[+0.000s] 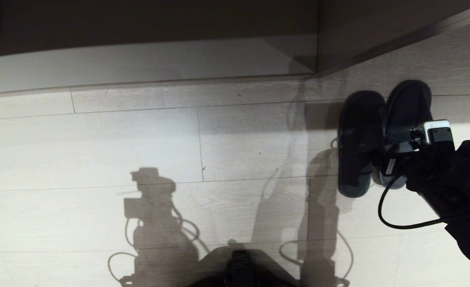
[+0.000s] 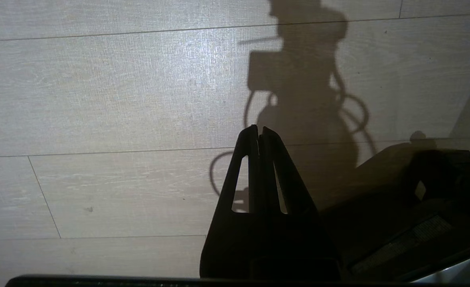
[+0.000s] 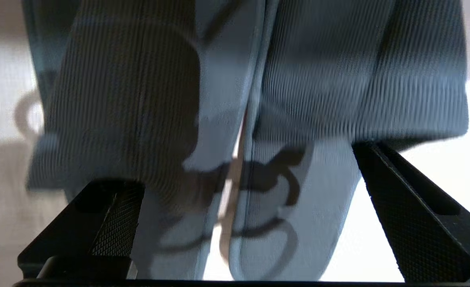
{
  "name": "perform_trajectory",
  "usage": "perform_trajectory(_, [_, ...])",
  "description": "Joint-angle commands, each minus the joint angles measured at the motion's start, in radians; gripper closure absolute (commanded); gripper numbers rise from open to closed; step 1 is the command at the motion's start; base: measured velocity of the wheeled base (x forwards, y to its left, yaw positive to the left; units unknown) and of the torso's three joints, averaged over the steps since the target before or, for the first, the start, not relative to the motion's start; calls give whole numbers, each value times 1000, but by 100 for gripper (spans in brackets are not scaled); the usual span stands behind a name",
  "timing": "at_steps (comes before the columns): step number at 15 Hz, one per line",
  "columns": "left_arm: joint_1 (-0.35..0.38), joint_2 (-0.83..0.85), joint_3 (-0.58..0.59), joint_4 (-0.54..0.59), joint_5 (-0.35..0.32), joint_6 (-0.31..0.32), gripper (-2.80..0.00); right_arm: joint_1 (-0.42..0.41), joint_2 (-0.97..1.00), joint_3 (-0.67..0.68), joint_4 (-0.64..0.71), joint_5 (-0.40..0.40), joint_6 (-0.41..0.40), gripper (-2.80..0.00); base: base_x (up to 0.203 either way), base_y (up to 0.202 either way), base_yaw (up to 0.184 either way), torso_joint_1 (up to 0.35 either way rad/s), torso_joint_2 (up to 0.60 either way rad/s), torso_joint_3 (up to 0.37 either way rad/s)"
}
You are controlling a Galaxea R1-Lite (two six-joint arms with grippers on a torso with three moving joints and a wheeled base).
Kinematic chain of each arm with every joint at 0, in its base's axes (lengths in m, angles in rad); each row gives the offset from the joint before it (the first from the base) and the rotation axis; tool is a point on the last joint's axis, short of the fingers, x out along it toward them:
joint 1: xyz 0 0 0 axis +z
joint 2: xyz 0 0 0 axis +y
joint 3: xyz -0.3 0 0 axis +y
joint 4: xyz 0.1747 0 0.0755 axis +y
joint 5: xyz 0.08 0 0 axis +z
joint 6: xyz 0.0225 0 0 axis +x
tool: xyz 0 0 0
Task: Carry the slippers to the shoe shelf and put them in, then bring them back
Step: Pick up the slippers on the floor
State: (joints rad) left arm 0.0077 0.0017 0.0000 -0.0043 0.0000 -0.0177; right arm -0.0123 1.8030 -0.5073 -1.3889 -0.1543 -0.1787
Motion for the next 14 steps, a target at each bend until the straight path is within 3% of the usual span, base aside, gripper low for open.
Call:
perform_trajectory(1, [0, 0, 0, 0, 0, -1, 0, 0, 32, -38, -37, -3, 2, -280, 0, 0, 0, 0, 0, 0])
perform_trajectory(10, [1, -1, 0, 0, 0, -2, 0, 0, 72, -72, -45, 1, 5, -280, 0, 0, 0, 0, 0, 0])
perform_trajectory(14, [0, 0, 0, 0, 0, -2, 0, 0, 121, -79, -141, -2, -1, -280, 0, 0, 0, 0, 0, 0])
